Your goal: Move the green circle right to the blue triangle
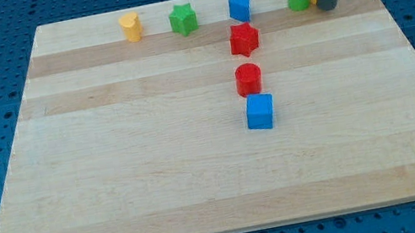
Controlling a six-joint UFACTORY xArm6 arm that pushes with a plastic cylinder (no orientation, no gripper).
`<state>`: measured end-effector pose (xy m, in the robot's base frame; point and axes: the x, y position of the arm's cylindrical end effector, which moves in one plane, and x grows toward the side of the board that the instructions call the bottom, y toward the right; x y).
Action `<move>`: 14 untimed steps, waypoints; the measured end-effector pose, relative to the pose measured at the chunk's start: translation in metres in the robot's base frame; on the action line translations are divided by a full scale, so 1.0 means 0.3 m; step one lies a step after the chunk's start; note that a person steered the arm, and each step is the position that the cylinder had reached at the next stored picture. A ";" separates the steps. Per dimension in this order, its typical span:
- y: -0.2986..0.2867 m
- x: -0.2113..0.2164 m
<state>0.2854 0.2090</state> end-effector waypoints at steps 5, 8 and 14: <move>-0.223 -0.066; -0.218 -0.132; -0.231 -0.313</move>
<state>0.1914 0.1397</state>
